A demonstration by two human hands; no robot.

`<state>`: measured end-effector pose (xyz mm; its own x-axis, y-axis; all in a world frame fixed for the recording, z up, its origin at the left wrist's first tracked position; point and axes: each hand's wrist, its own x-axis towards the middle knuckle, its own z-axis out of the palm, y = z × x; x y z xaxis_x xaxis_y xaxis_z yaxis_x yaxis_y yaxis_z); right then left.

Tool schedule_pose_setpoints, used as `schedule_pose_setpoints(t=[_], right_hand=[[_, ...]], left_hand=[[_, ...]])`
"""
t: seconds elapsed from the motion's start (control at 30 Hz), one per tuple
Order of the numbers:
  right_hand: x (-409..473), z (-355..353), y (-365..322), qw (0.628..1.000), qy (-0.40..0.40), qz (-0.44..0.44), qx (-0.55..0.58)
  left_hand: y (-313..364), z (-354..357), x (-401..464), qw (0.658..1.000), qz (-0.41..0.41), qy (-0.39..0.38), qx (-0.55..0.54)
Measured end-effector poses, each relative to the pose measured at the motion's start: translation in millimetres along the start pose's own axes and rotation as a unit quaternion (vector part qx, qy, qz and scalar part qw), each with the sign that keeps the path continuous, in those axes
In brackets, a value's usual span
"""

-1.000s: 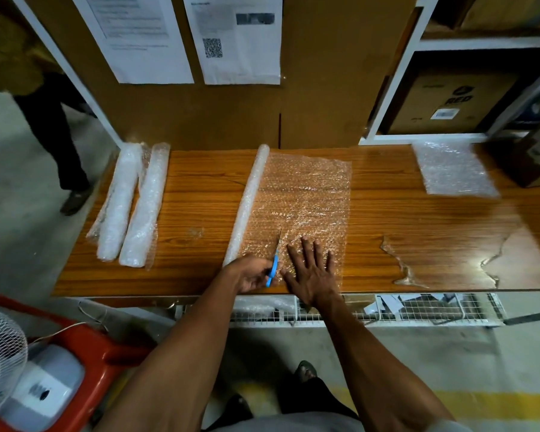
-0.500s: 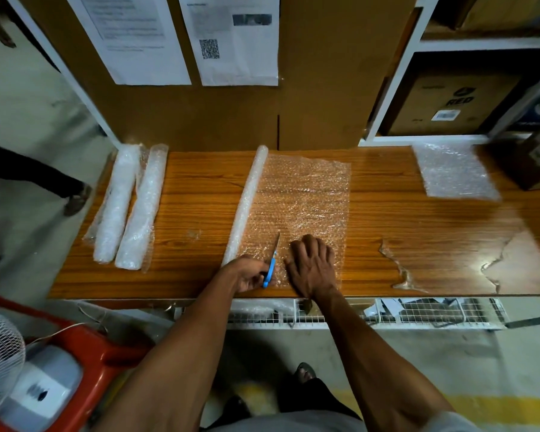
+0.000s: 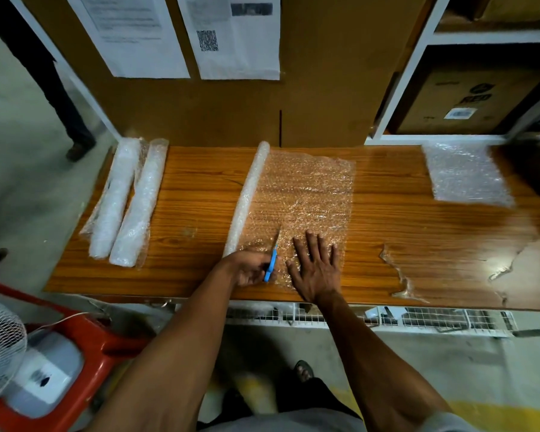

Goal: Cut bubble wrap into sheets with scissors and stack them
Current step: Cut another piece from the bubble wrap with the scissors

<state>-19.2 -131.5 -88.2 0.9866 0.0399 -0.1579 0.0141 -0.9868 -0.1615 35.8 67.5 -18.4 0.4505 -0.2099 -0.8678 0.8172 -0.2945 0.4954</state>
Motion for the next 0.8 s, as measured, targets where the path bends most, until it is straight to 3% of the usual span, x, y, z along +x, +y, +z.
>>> schedule_pose_setpoints(t=[0.5, 0.8], right_hand=[[5, -6, 10, 0.999, -0.021, -0.022, 0.03], [17, -17, 14, 0.997, -0.019, -0.073, 0.014]], left_hand=[[12, 14, 7, 0.999, 0.001, 0.041, -0.022], [23, 18, 1, 0.999, -0.006, 0.024, 0.039]])
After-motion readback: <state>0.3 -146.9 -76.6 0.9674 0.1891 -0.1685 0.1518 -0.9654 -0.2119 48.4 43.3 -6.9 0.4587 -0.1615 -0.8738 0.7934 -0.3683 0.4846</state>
